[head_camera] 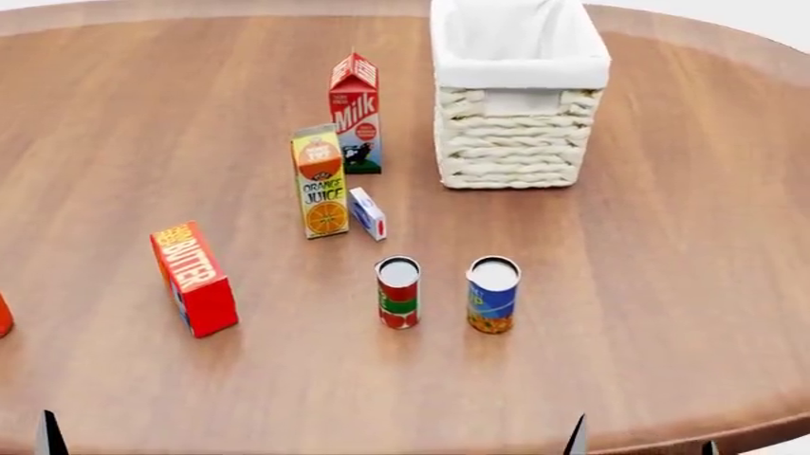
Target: Pick up the alphabet soup, and put it in the basket.
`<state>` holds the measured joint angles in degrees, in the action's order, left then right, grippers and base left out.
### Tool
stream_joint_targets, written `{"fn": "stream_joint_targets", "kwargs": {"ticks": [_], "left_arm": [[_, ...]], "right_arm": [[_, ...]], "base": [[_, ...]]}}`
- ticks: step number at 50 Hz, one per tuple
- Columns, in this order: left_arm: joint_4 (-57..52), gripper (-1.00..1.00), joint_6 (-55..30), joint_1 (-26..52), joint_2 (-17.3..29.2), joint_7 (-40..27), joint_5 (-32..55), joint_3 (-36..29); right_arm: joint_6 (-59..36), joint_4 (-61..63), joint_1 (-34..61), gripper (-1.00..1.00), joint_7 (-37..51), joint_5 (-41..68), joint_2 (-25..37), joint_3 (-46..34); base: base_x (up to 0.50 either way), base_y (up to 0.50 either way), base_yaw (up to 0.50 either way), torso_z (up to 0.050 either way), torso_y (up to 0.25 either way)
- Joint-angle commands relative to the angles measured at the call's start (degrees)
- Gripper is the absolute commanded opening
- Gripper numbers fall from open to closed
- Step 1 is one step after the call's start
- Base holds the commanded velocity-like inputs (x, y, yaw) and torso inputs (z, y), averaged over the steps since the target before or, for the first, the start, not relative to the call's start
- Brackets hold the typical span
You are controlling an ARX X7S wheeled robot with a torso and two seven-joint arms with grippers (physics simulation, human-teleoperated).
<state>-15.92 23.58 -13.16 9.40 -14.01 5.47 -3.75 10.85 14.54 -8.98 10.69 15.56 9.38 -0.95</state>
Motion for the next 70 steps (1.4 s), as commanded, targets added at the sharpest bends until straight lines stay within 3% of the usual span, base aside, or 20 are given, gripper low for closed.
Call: {"fn": "stream_joint_targets", "kwargs": {"ticks": [1,52,63,70], "left_arm": [[-0.1,1.0,0.2,-0.1,0.4,-0.7,-0.1,-0.4],[-0.3,1.0,1.0,-0.2,2.2,-2.9,0.6,-1.7],[-0.9,1.0,1.3,-0.7,2.7,-3.1,1.2,-2.0],[-0.8,1.0,1.7,-0.6,2.7,-3.5,1.0,-2.1]], "right_arm": [[-0.3,0.0,0.2,1.0,0.6,0.6,0.5,-0.2],[0.8,-0.8,0.7,1.0,1.6,2.0,2.0,-2.1],[3.3,0.1,0.0,1.0,4.1,0.4,1.1,-1.1],[7.9,-0.2,-1.3,1.0,1.1,0.9,1.5,-2.6]], "base": [[-0.01,-0.24,0.0,0.0,0.0],[-0.01,-0.24,0.0,0.0,0.0],[-0.01,-0.1,0.0,0.0,0.0],[0.12,0.0,0.0,0.0,0.0]]}}
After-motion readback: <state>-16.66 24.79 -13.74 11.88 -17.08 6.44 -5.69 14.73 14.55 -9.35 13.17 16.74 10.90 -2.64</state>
